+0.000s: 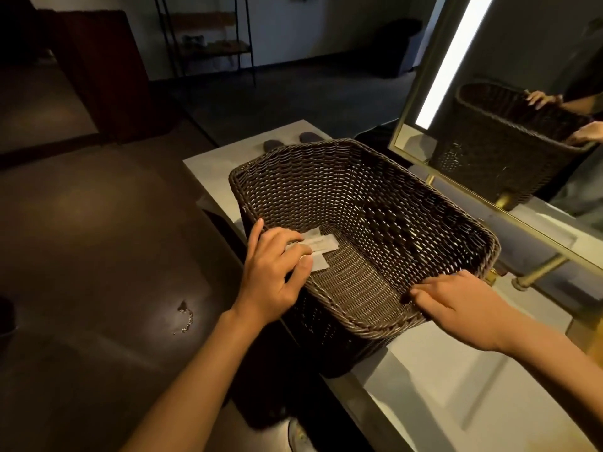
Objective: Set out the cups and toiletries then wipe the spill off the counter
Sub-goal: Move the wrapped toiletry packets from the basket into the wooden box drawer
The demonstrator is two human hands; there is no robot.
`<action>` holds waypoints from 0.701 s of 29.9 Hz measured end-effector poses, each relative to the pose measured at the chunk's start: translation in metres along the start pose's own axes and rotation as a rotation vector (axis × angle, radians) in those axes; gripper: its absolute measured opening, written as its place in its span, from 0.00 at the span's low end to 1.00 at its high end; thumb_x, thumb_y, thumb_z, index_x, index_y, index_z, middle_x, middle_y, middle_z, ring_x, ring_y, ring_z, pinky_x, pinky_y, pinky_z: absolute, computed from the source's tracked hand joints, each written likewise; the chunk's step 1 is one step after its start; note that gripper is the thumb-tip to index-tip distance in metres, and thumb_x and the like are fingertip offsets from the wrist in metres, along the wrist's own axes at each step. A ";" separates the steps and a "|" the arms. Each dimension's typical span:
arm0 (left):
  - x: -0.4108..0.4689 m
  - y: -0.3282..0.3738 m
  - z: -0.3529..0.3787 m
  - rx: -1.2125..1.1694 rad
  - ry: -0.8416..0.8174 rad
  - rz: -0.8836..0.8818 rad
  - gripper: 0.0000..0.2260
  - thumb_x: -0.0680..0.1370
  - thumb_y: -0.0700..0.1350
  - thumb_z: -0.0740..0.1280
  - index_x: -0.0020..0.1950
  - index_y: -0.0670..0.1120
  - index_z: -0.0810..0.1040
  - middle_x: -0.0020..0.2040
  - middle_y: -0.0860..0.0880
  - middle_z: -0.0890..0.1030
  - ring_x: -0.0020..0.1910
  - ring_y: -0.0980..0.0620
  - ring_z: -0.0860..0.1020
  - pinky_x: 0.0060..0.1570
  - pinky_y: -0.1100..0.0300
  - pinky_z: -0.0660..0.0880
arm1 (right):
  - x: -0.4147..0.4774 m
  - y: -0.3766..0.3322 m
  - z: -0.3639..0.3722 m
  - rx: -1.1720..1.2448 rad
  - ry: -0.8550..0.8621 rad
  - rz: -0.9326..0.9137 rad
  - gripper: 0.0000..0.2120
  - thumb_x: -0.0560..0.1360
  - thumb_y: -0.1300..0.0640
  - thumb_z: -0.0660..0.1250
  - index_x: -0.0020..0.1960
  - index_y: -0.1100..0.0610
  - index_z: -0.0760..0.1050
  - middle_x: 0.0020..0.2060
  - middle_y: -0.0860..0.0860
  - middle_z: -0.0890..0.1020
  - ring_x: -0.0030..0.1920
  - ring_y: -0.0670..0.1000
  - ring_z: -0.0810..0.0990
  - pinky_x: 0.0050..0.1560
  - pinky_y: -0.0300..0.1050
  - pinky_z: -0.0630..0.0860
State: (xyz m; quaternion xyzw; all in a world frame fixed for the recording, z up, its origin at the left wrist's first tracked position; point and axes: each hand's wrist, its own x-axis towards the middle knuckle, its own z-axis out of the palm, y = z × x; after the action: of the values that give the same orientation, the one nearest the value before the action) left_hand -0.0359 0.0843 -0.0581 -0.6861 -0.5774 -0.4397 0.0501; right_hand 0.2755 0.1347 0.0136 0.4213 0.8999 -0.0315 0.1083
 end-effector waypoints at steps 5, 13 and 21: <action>0.001 0.005 0.001 0.010 0.014 -0.017 0.26 0.85 0.57 0.52 0.51 0.44 0.86 0.57 0.47 0.83 0.62 0.48 0.77 0.78 0.40 0.53 | 0.047 0.003 -0.012 0.309 -0.289 -0.039 0.20 0.80 0.41 0.61 0.69 0.44 0.74 0.46 0.39 0.82 0.41 0.34 0.79 0.42 0.32 0.73; 0.003 0.000 0.011 0.029 0.076 -0.006 0.30 0.86 0.56 0.49 0.52 0.41 0.87 0.56 0.44 0.84 0.61 0.42 0.78 0.75 0.34 0.57 | 0.174 -0.014 0.015 0.249 -0.354 -0.278 0.14 0.80 0.49 0.67 0.64 0.50 0.77 0.53 0.49 0.84 0.49 0.46 0.80 0.49 0.37 0.73; 0.001 -0.004 0.014 0.014 0.123 -0.002 0.28 0.86 0.56 0.46 0.54 0.44 0.84 0.56 0.44 0.84 0.64 0.51 0.76 0.76 0.40 0.56 | 0.259 -0.068 0.058 0.085 -0.242 -0.457 0.21 0.80 0.48 0.66 0.70 0.54 0.70 0.61 0.58 0.77 0.61 0.60 0.78 0.61 0.54 0.76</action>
State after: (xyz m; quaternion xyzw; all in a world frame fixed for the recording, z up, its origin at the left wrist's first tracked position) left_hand -0.0317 0.0949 -0.0681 -0.6568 -0.5770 -0.4771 0.0900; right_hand 0.0726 0.2770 -0.1027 0.2044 0.9500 -0.1432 0.1876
